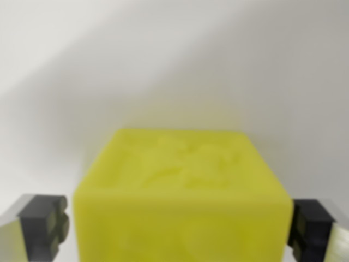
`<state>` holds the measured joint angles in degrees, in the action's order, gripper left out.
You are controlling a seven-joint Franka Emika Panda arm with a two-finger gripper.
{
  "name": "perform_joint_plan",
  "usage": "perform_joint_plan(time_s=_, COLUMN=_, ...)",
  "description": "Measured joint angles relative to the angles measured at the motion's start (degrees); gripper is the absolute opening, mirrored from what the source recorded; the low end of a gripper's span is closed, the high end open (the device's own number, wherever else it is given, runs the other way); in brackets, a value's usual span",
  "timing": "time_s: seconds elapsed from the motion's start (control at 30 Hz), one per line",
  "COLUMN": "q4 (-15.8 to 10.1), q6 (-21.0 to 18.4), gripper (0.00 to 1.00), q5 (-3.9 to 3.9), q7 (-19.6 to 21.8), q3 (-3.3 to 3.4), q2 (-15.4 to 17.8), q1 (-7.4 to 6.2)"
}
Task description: Pick yellow cube
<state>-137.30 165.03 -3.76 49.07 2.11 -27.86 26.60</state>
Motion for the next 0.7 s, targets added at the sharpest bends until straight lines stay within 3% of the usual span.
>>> perform_joint_plan(time_s=0.17, q4=0.01, q6=0.00, gripper=1.00, q5=-0.07, q7=-0.04, q3=0.02, q2=-0.02, q1=-0.05)
perform_joint_plan(time_s=0.2, q4=0.01, q6=0.00, gripper=0.00, q5=-0.08, q7=-0.05, q3=0.03, q2=-0.02, q1=-0.05)
perform_joint_plan(time_s=0.4, q4=-0.29, q6=-0.72, gripper=0.00, q5=0.00, q7=0.07, q3=0.10, q2=1.05, q1=-0.08)
perform_joint_plan(time_s=0.7, q4=-1.28, q6=-3.42, gripper=0.00, q5=0.95, q7=0.77, q3=0.11, q2=4.74, q1=0.09)
